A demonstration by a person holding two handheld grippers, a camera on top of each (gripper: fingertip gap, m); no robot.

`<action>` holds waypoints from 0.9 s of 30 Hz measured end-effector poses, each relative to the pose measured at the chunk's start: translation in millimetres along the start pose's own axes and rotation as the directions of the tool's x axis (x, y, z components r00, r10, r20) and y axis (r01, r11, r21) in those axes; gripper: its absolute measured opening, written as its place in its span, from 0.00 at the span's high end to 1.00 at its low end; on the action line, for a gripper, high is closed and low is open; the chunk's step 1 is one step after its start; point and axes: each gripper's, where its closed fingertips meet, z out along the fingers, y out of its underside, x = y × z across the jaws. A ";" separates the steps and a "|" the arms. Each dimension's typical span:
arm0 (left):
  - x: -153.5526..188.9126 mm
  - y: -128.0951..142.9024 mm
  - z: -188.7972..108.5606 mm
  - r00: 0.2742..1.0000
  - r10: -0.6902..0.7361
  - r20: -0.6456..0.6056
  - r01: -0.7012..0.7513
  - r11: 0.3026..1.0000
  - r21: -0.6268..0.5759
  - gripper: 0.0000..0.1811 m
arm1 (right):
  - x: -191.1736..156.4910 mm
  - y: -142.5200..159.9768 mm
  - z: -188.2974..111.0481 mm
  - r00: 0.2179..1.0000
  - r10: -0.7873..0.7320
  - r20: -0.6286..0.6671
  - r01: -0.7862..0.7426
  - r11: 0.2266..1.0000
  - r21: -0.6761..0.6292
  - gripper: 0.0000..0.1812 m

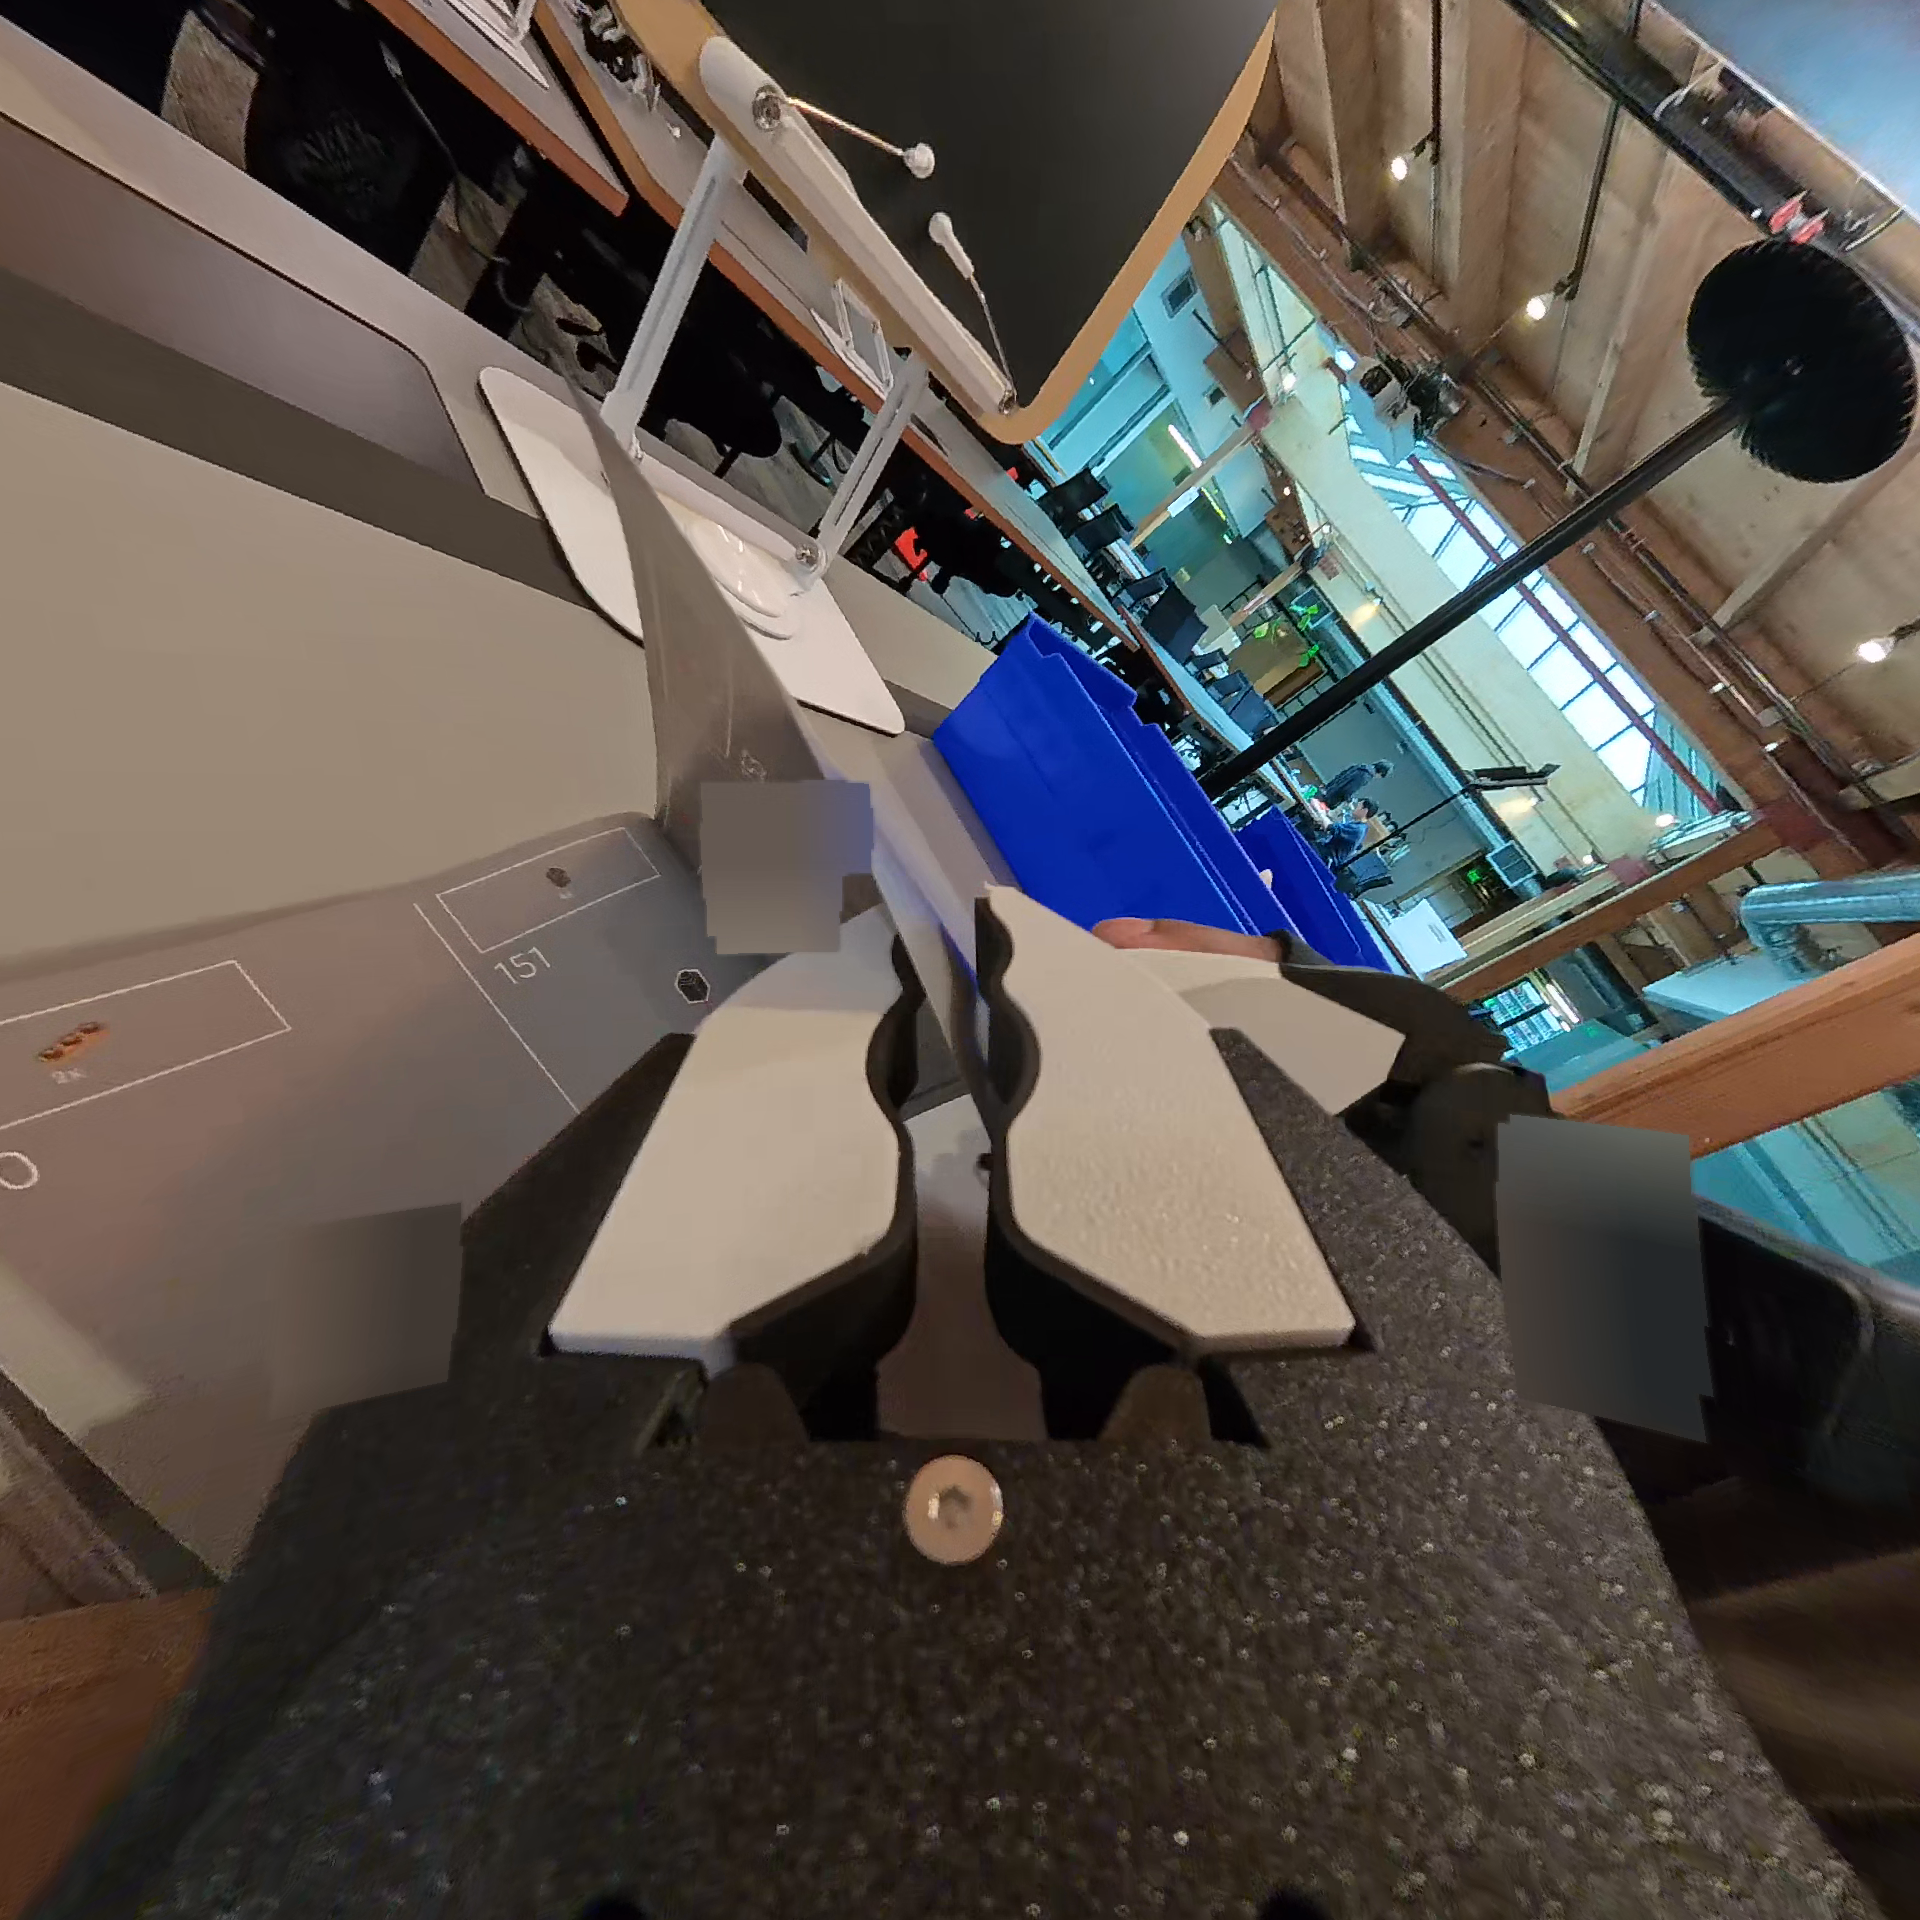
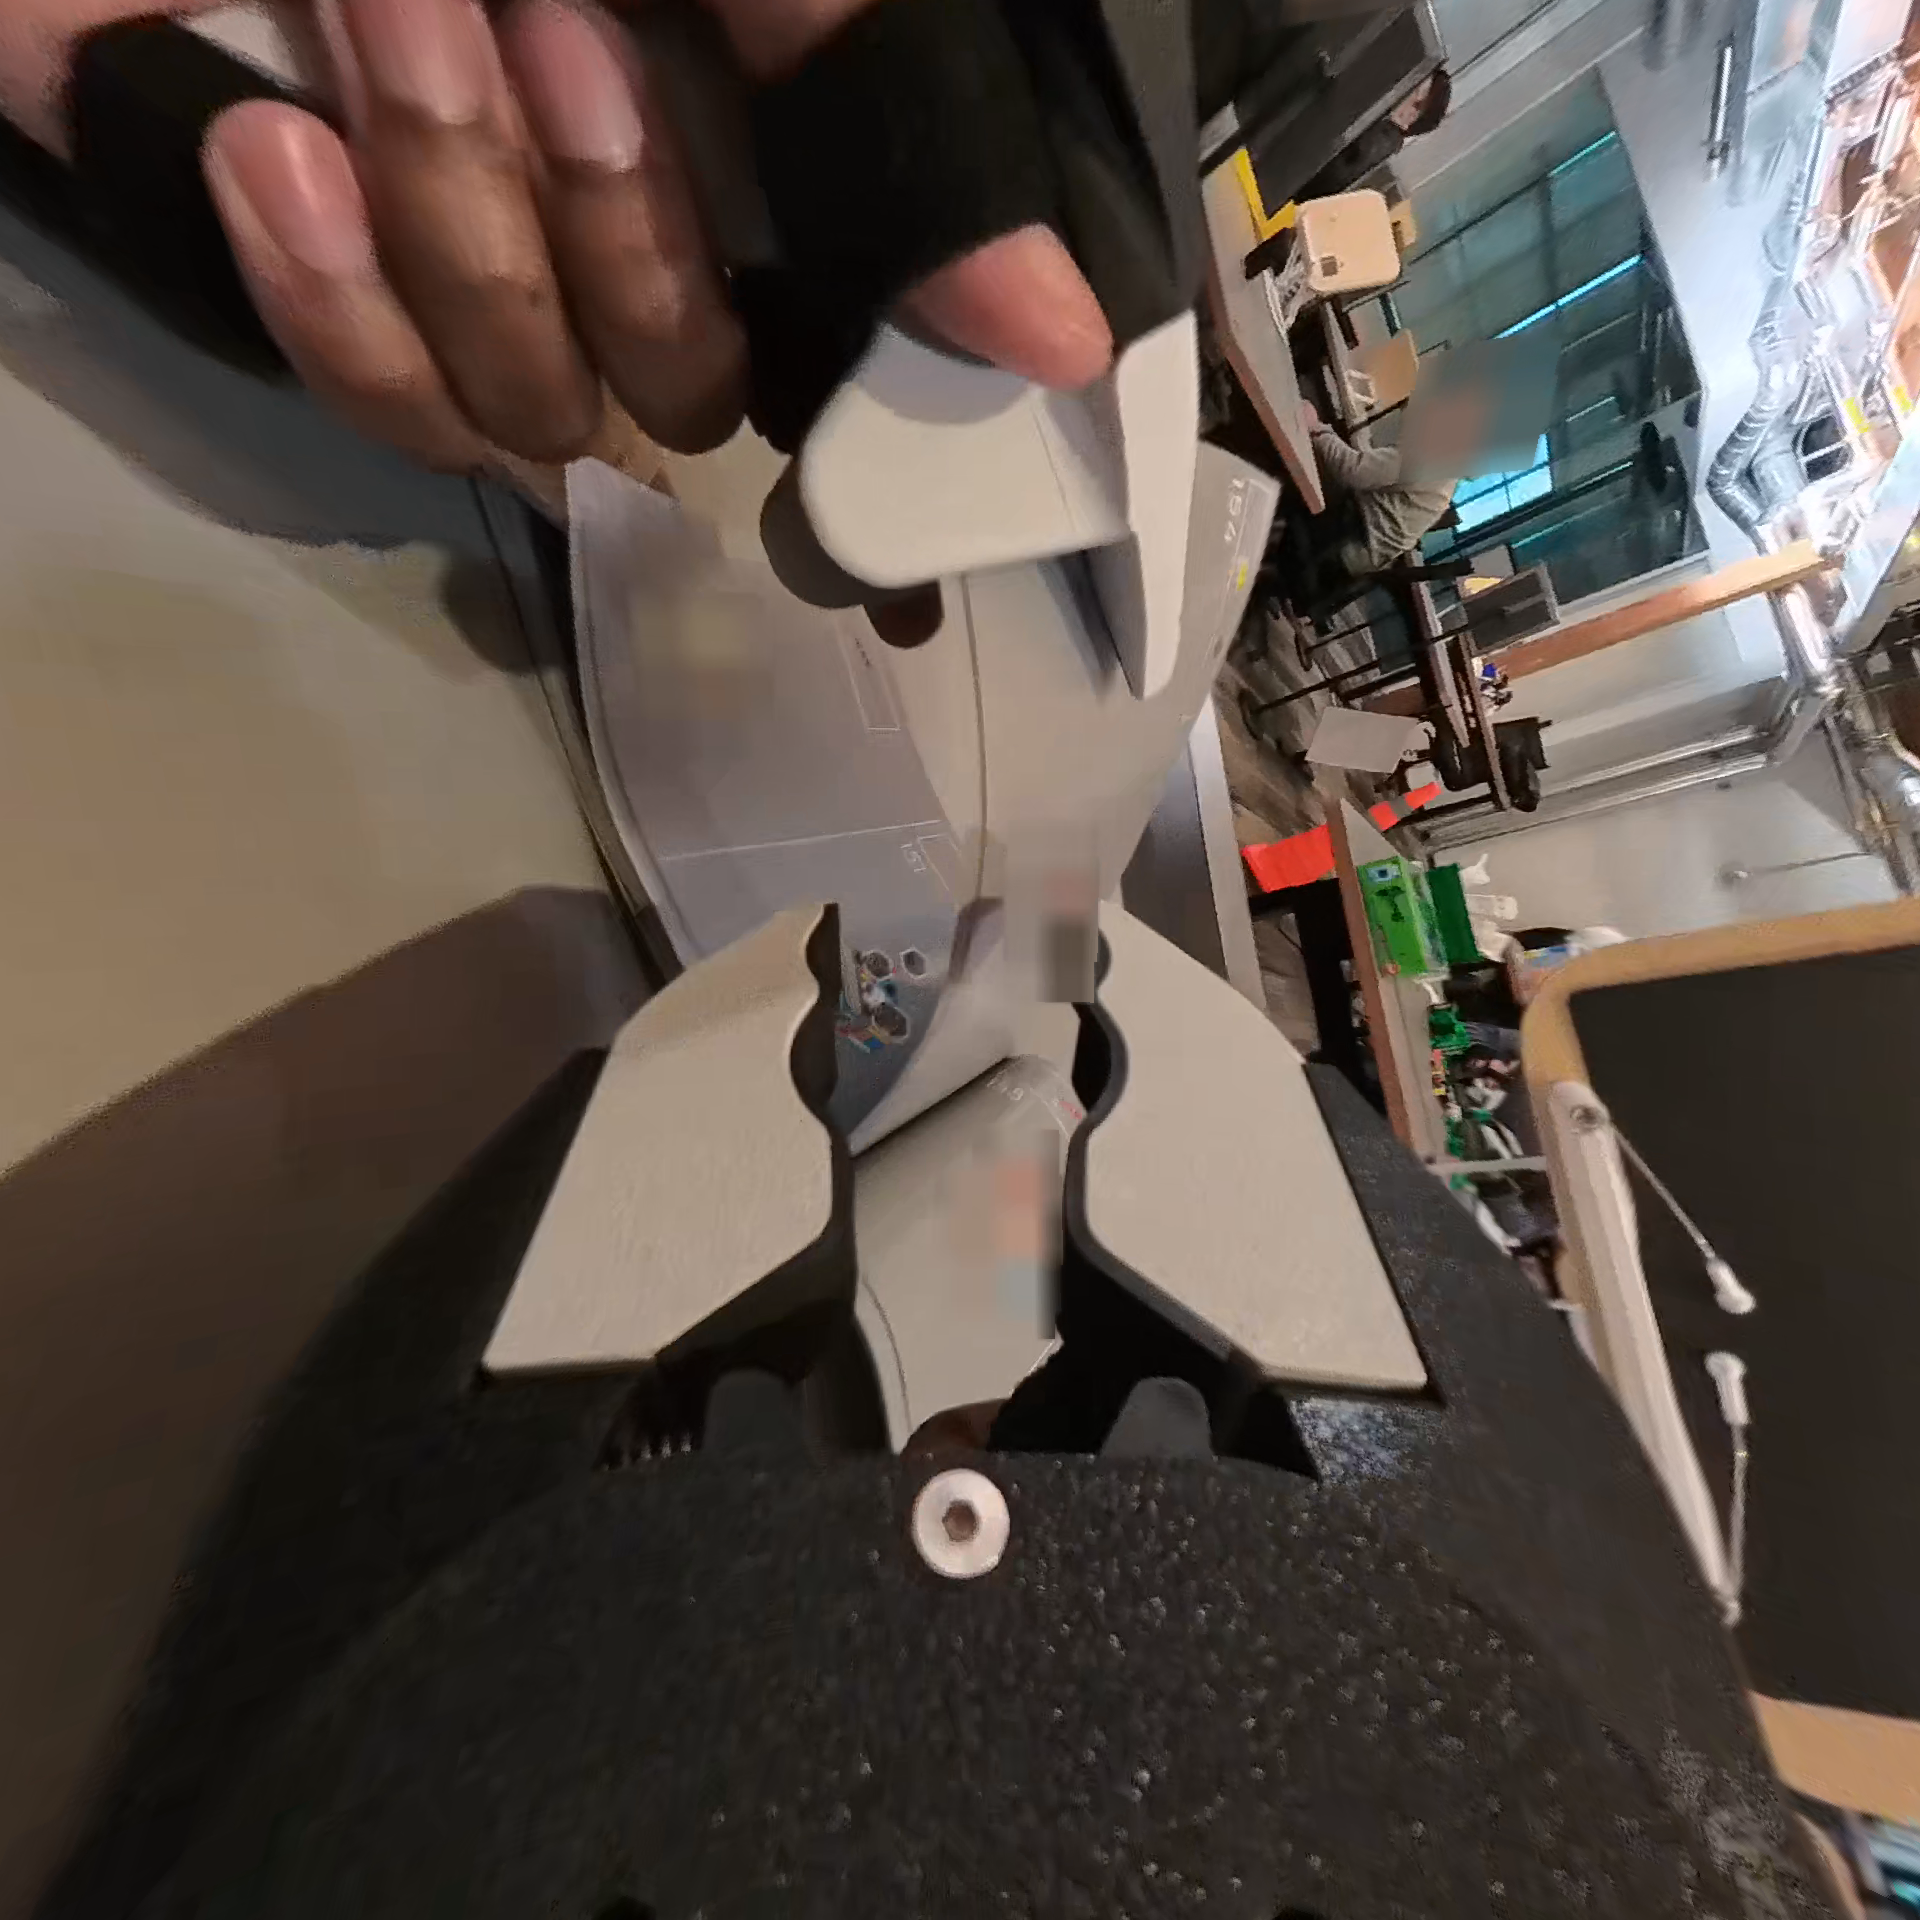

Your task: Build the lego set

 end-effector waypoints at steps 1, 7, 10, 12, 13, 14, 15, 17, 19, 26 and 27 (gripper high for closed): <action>0.4 0.1 -0.1 1.000 -0.005 -0.003 0.005 1.000 0.000 0.96 | 1.1 -1.3 4.3 1.000 -0.019 -0.018 0.019 1.000 -0.013 0.77; 16.9 -3.6 -10.2 0.996 0.037 -0.077 -0.043 0.997 -0.070 0.89 | 28.5 10.0 10.1 0.979 -0.059 -0.197 0.043 0.995 -0.089 0.91; 14.4 -14.0 -28.4 0.973 0.230 0.014 -0.228 0.969 -0.097 0.83 | 36.9 17.5 7.3 0.977 0.009 -0.212 -0.029 0.996 -0.089 0.92; 6.8 -11.1 -41.9 0.917 0.381 0.116 -0.362 0.919 -0.160 0.82 | 40.3 21.0 6.5 0.976 0.009 -0.217 -0.031 0.995 -0.096 0.92; -0.1 -5.3 -48.5 0.873 0.454 0.175 -0.417 0.884 -0.213 0.81 | 41.3 22.1 6.4 0.975 0.009 -0.220 -0.032 0.995 -0.099 0.92; -6.5 4.1 -54.7 0.823 0.524 0.218 -0.461 0.841 -0.282 0.81 | 41.3 22.6 6.6 0.976 0.011 -0.218 -0.033 0.994 -0.100 0.92; -12.8 16.5 -60.6 0.774 0.585 0.242 -0.488 0.795 -0.361 0.80 | 40.2 23.0 7.4 0.977 0.012 -0.213 -0.034 0.994 -0.102 0.92; -27.6 40.4 -73.2 0.665 0.693 0.278 -0.508 0.692 -0.513 0.78 | 37.6 25.7 9.7 0.979 0.006 -0.206 -0.031 0.993 -0.117 0.92; -43.8 60.8 -86.6 0.566 0.771 0.293 -0.485 0.598 -0.638 0.77 | 34.4 29.3 12.7 0.980 -0.005 -0.197 -0.022 0.991 -0.133 0.92; -80.3 94.1 -113.4 0.389 0.886 0.254 -0.378 0.405 -0.833 0.86 | 29.2 37.7 19.0 0.984 -0.012 -0.180 -0.017 0.986 -0.163 0.93; -83.2 92.2 -116.5 0.369 0.892 0.263 -0.363 0.398 -0.842 0.90 | 28.9 39.2 19.6 0.984 -0.010 -0.178 -0.020 0.986 -0.167 0.93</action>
